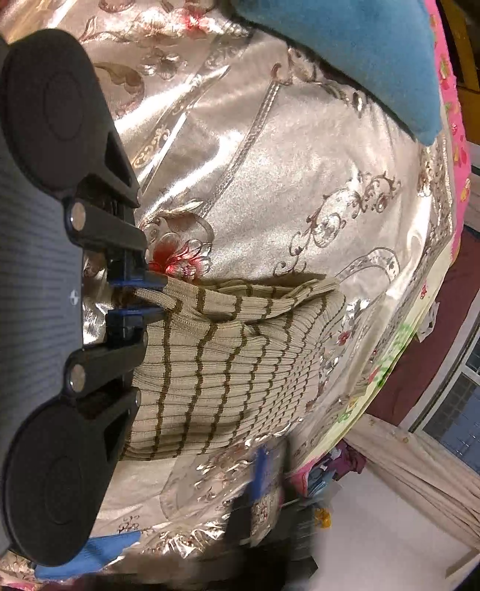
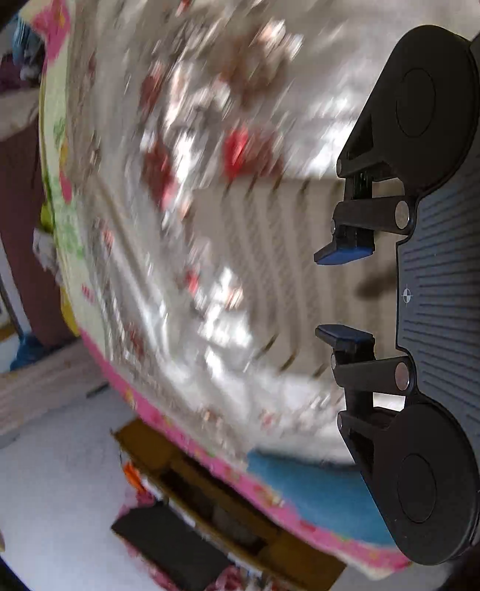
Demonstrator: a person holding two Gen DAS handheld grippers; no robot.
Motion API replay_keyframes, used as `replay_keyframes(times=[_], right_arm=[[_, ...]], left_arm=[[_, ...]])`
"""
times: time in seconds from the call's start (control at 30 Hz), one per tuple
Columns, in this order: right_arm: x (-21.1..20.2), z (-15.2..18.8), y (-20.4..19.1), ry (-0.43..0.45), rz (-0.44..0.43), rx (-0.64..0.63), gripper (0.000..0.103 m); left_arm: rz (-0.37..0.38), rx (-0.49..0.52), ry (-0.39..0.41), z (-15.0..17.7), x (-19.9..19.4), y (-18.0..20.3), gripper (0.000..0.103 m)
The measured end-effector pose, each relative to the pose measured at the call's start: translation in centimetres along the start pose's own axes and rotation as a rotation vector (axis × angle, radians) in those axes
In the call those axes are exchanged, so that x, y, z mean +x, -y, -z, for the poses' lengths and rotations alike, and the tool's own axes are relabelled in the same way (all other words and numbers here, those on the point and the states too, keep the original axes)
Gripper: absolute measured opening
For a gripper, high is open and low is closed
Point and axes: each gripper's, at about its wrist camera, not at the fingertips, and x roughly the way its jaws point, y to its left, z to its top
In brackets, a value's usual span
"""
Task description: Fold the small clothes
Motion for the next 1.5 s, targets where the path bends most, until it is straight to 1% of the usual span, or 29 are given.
replay_keyframes(times=[0.07,0.13,0.23,0.3,0.43,0.5,0.53,0.6,0.63,0.7,0.8,0.9,0.97,1.07,1.17,1.33,1.37,1.43,1.5], right_arm=[[-0.9,1.5,1.6,-0.011,0.015,0.022,0.037],[-1.7,3.5,2.9,-0.027,0.000,0.051,0.037],[-1.4,5.4,3.6,-0.071,-0.042,0.068,0.040],[-0.7,6.2,3.5,-0.085,-0.057,0.062,0.041],[0.3,7.2,3.6,-0.092,-0.069,0.079,0.043],[0.5,7.5,3.7,-0.100,-0.064,0.087,0.042],[0.3,7.8,3.7,-0.103,-0.066,0.080,0.042],[0.1,8.4,3.9,-0.116,-0.059,0.058,0.042],[0.0,8.6,3.9,-0.125,-0.053,0.046,0.042],[-0.3,9.0,4.1,-0.137,-0.033,0.035,0.042],[-1.2,8.4,4.4,-0.135,-0.046,0.049,0.042],[-2.4,6.9,4.4,-0.078,-0.051,0.061,0.042],[-2.7,5.7,4.4,-0.039,-0.051,0.065,0.042],[-1.5,3.6,4.1,0.002,-0.014,0.057,0.044],[0.5,2.0,3.8,0.015,0.017,0.055,0.044],[3.4,0.1,3.9,0.023,0.054,0.056,0.051],[3.8,-0.1,4.0,0.026,0.062,0.055,0.053],[4.7,-0.9,3.9,0.031,0.075,0.049,0.054],[5.5,-1.7,3.8,0.035,0.085,0.045,0.055]], left_arm=[[-0.014,0.020,0.027,-0.1,-0.7,0.5,0.017],[-0.037,0.054,0.066,-0.3,-1.8,1.2,0.017],[-0.058,0.115,0.113,-1.1,-2.6,2.6,0.017],[-0.069,0.169,0.124,-1.9,-2.3,3.9,0.017],[-0.058,0.261,0.112,-3.4,0.5,6.3,0.017],[-0.087,0.268,0.067,-3.9,2.5,6.6,0.017],[-0.118,0.281,0.041,-4.1,3.6,6.6,0.017],[-0.158,0.303,0.026,-4.0,4.8,6.2,0.017],[-0.166,0.303,0.017,-4.0,5.2,5.9,0.017],[-0.155,0.276,0.013,-4.2,5.1,5.4,0.018],[-0.120,0.254,0.049,-4.7,3.9,5.2,0.018],[-0.102,0.253,0.083,-5.5,3.2,5.3,0.018],[-0.104,0.257,0.097,-6.2,3.3,5.4,0.018],[-0.107,0.258,0.106,-7.2,4.3,5.5,0.018],[-0.105,0.245,0.111,-8.6,5.6,5.5,0.018],[-0.090,0.236,0.101,-9.9,6.8,4.8,0.019],[-0.085,0.230,0.099,-10.2,7.1,4.6,0.020],[-0.071,0.204,0.091,-10.7,7.6,4.2,0.028],[-0.046,0.155,0.093,-11.4,8.2,3.6,0.033]])
